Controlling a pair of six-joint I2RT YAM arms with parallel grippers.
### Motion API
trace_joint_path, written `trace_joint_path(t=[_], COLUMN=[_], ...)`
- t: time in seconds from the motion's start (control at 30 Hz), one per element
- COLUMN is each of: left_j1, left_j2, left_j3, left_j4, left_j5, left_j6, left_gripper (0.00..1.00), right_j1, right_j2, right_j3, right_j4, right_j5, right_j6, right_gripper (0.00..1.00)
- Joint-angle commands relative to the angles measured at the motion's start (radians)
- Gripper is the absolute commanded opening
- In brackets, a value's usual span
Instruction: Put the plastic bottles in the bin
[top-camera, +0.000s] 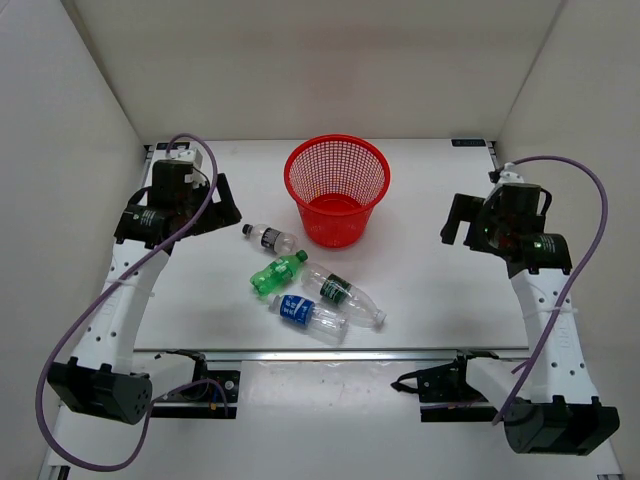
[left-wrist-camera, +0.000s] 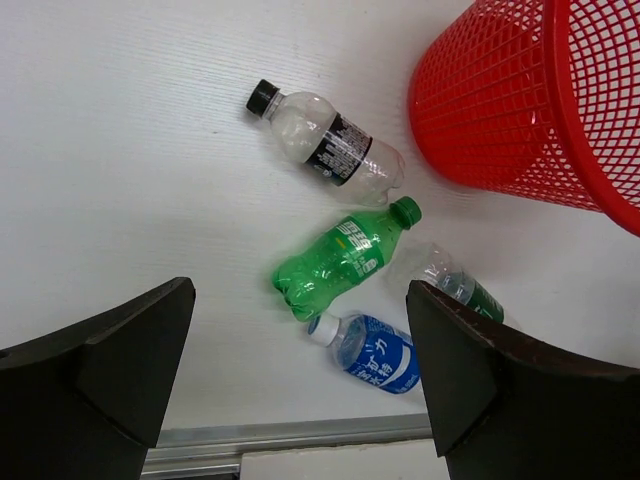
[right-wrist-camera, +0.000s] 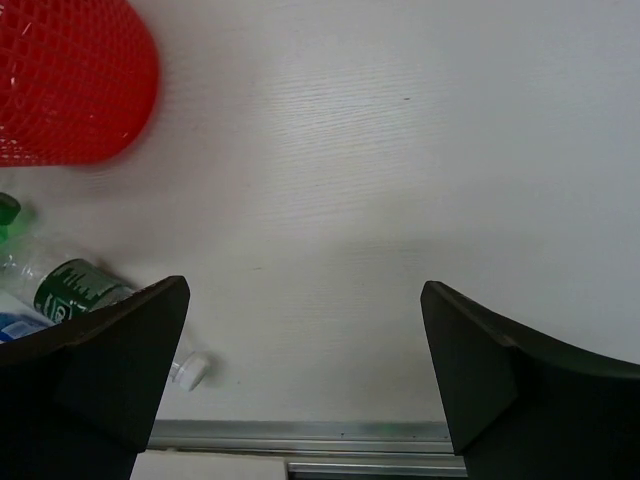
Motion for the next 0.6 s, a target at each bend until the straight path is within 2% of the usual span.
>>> trace_joint_path(t=[0.0,0.13,0.23,0.33,0.43,0.53,0.57], left_j1=[-0.010,-0.045,-0.090,-0.143,-0.215,-0.217,-0.208], left_j2=[-0.032,-0.028,-0.002,0.021,0.041,0.101,0.116], left_j3=[0.000,-0.023,-0.082,-0.163,-0.267,-0.316,-0.326], left_j4=[-0.008,-0.018,-0.003,0.044,0.089,0.104,0.109], left_j5=[-0.054,-0.019,0.028,0.107,0.061,0.061,0.064], left_j6=[0.006,0.059,0.075,0.092,0.093,0.101,0.105], left_gripper=[0.99,0.98,0.98,0.99,0.99,0.99,0.98], right_j1=[0.031,0.024,0.045,0.129,0.319,0.497,0.517], right_j2=[-0.023,-0.093,-0.117,-0.115,-0.098,-0.059,-0.057], right_j3=[0.025,0.001,-0.039,-0.091,-0.180,-0.228,-0.234], right_j4=[0.048,0.117,0.160,0.197,0.258,0.318,0.327], right_j5=[0.001,-0.069,-0.178,-0.270,-0.297,-0.237,-0.223], right_j6=[-0.002,-0.009,-0.005,0.008,0.044,0.074,0.093], right_gripper=[0.99,0.99,0.99,0.99,0.99,0.99,0.99])
